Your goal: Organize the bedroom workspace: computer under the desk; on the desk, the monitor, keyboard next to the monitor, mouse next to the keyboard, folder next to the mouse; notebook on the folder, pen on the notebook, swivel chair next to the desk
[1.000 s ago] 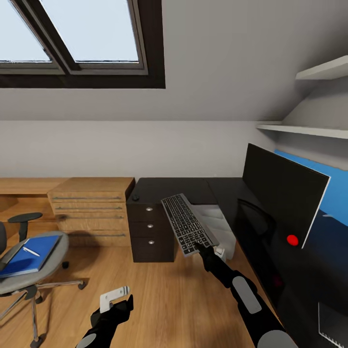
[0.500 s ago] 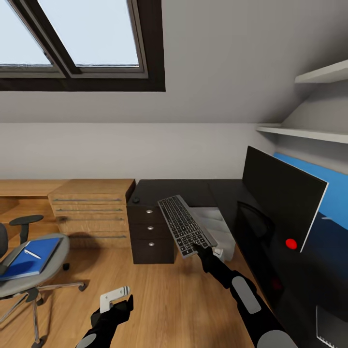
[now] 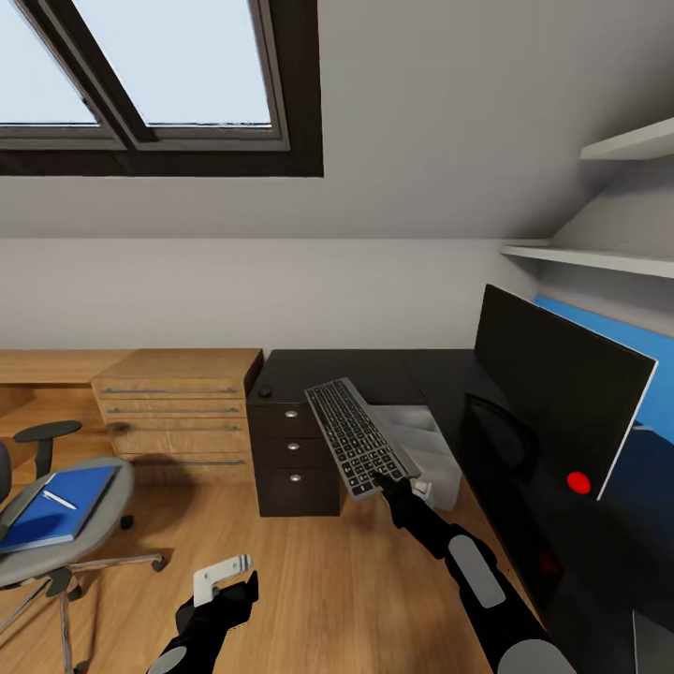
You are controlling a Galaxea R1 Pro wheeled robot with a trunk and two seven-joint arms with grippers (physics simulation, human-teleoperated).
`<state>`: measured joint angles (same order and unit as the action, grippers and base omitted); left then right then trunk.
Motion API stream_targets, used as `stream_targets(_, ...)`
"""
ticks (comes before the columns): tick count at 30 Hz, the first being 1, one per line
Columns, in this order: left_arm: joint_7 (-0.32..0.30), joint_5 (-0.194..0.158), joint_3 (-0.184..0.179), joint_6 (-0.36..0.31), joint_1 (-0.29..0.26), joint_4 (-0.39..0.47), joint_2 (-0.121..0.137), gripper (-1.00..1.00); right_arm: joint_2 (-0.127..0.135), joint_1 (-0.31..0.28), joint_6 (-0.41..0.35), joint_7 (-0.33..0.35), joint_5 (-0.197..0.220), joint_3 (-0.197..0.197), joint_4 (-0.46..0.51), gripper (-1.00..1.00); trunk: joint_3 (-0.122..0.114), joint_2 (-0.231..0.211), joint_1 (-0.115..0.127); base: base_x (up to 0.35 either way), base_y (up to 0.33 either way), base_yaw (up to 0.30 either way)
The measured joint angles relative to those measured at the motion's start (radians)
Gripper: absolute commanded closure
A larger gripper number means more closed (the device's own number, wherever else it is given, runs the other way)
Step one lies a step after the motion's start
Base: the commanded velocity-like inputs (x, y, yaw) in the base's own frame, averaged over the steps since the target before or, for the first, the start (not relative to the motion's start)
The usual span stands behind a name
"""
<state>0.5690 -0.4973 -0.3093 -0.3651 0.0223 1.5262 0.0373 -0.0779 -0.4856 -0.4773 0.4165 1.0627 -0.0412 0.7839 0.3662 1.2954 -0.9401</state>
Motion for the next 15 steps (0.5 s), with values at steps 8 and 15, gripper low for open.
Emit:
stream_targets(8,0.000,0.000,0.000,0.000,0.000,0.000,0.000,-1.00,0.001,0.000,-0.031,0.000,-0.001,0.000,-0.001,1.00,0.000,0.000,0.000,0.308,0.091,0.000)
stream_targets(15,0.000,0.000,0.000,0.000,0.000,0.000,0.000,-1.00,-0.002,0.000,-0.032,0.000,0.001,0.001,-0.003,1.00,0.000,0.000,0.000,0.319,0.022,0.000)
